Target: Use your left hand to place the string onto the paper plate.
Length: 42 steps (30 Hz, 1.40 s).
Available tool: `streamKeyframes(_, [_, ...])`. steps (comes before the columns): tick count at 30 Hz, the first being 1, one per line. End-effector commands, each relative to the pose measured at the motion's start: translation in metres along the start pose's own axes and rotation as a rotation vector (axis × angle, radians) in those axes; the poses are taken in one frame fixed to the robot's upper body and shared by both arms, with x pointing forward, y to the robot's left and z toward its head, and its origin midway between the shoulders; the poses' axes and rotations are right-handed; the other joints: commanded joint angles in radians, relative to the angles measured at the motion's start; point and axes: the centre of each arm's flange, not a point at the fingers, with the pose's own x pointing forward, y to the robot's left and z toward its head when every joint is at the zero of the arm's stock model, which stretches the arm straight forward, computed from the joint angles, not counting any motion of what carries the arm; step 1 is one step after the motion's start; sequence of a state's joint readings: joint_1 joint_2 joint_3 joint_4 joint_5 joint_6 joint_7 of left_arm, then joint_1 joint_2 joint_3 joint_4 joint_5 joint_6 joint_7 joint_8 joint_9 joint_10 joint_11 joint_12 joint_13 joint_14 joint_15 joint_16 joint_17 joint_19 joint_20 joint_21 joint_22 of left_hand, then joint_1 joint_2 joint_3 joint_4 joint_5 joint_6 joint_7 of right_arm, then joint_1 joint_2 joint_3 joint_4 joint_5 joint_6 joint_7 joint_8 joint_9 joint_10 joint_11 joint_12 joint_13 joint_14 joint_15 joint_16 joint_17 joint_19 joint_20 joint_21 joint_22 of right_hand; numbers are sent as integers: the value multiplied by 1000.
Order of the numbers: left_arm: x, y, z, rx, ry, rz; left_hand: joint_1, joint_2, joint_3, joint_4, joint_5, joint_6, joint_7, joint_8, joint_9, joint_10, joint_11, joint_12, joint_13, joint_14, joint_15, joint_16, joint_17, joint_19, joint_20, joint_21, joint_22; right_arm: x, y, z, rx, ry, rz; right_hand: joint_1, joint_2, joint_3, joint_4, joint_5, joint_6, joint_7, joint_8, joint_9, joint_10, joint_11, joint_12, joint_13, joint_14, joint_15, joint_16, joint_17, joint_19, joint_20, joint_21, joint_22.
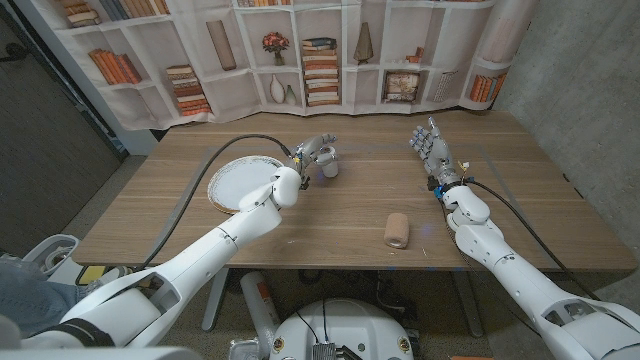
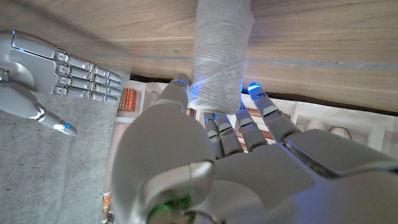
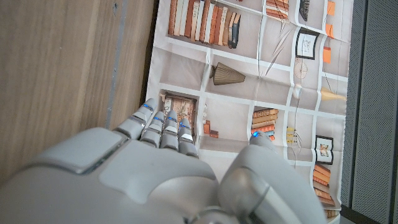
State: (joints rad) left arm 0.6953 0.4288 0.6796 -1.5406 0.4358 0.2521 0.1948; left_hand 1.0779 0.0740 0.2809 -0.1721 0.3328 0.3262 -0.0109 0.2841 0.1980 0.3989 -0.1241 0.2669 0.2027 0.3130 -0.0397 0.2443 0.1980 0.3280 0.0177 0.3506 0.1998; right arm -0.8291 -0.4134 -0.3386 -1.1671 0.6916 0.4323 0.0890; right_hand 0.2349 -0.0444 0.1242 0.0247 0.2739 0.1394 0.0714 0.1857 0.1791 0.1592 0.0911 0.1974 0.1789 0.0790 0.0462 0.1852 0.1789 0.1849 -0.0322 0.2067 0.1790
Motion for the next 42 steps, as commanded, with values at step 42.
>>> streamKeyframes(42, [2, 3, -2, -124, 13, 77, 250, 50, 117, 14, -153, 312, -6, 69, 4, 282, -20, 38, 30, 306, -95, 52, 31, 303, -74, 144, -12, -1, -1, 5, -14, 3, -5, 6, 10, -5, -6, 5, 13, -4, 8, 5, 3, 2, 8, 3, 10, 1, 4, 6, 4, 5, -3, 5])
